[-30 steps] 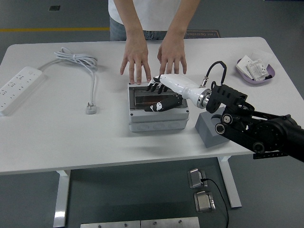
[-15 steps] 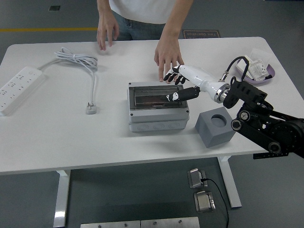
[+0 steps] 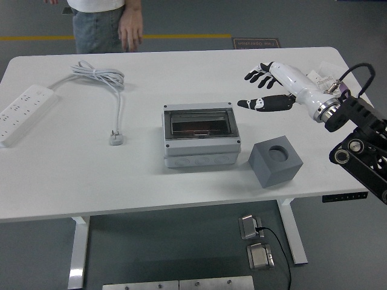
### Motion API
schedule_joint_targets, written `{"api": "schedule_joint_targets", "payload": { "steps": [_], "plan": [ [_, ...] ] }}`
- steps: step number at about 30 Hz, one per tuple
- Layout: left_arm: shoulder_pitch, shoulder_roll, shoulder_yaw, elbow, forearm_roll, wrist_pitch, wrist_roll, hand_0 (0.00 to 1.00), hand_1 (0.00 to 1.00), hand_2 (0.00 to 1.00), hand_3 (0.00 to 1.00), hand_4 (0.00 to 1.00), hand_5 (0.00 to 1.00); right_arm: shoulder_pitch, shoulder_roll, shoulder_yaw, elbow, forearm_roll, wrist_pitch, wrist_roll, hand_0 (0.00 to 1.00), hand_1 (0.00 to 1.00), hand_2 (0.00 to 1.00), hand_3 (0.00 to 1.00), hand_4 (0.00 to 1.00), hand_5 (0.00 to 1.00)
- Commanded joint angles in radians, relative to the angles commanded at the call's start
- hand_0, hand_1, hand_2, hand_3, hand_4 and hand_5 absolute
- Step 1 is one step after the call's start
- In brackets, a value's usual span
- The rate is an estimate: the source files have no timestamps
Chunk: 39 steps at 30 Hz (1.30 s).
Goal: Fetch the battery,place it into the box,close the lid of the box
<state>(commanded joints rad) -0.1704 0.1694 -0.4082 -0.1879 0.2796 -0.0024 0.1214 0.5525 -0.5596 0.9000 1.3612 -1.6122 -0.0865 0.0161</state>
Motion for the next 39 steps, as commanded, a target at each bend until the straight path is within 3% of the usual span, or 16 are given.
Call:
{"api": "schedule_joint_targets", "payload": {
  "steps": [13, 14, 19, 20, 23, 28, 33, 37, 39],
  "plan": [
    [-0.003, 0.008, -0.003, 0.000, 0.007, -0.002, 0.001, 0.657, 0.740, 0.725, 0.648, 0.639, 0.215, -0.178, 0.079, 0.318, 0.033, 0.025, 0.010, 0.017, 0.483, 0.545, 0.616, 0.641, 0.992, 0.561],
    [-0.002, 0.008, -0.003, 0.000, 0.007, -0.002, 0.001, 0.659, 0.741, 0.725, 0.648, 0.639, 0.215, -0.187, 0.083, 0.336, 0.034, 0.025, 0.009, 0.018, 0.488, 0.544, 0.618, 0.684, 0.992, 0.562],
    [0.003, 0.003, -0.006, 0.000, 0.009, -0.002, 0.002, 0.659, 0.741, 0.725, 0.648, 0.639, 0.215, -0.226, 0.086, 0.369, 0.036, 0.014, 0.006, 0.004, 0.488, 0.544, 0.618, 0.684, 0.992, 0.562],
    [0.004, 0.001, -0.005, 0.001, 0.007, -0.002, 0.002, 0.659, 0.741, 0.725, 0.648, 0.638, 0.214, -0.235, 0.079, 0.367, 0.036, 0.003, 0.007, -0.006, 0.491, 0.548, 0.621, 0.741, 0.994, 0.567],
    [0.003, -0.002, 0.008, 0.001, -0.009, -0.002, -0.003, 0.659, 0.741, 0.725, 0.648, 0.638, 0.214, -0.259, 0.047, 0.357, 0.032, -0.016, 0.022, -0.039, 0.491, 0.548, 0.621, 0.741, 0.994, 0.567],
    [0.003, -0.002, 0.034, 0.002, -0.042, -0.002, -0.014, 0.659, 0.740, 0.725, 0.648, 0.638, 0.213, -0.322, -0.034, 0.364, 0.047, 0.007, 0.095, -0.131, 0.489, 0.550, 0.626, 0.755, 0.995, 0.573],
    [0.010, -0.001, 0.027, 0.002, -0.039, -0.001, -0.011, 0.659, 0.740, 0.725, 0.648, 0.638, 0.214, -0.372, -0.107, 0.393, 0.080, 0.113, 0.188, -0.212, 0.489, 0.551, 0.630, 0.770, 0.990, 0.605],
    [0.009, 0.002, 0.044, 0.003, -0.060, -0.001, -0.018, 0.659, 0.740, 0.725, 0.648, 0.638, 0.214, -0.410, -0.166, 0.394, 0.106, 0.224, 0.254, -0.231, 0.489, 0.551, 0.630, 0.770, 0.990, 0.605],
    [0.007, 0.005, 0.055, 0.004, -0.071, -0.002, -0.022, 0.661, 0.739, 0.725, 0.648, 0.638, 0.214, -0.436, -0.199, 0.376, 0.119, 0.298, 0.285, -0.229, 0.492, 0.553, 0.619, 0.731, 0.976, 0.657]
  ]
}}
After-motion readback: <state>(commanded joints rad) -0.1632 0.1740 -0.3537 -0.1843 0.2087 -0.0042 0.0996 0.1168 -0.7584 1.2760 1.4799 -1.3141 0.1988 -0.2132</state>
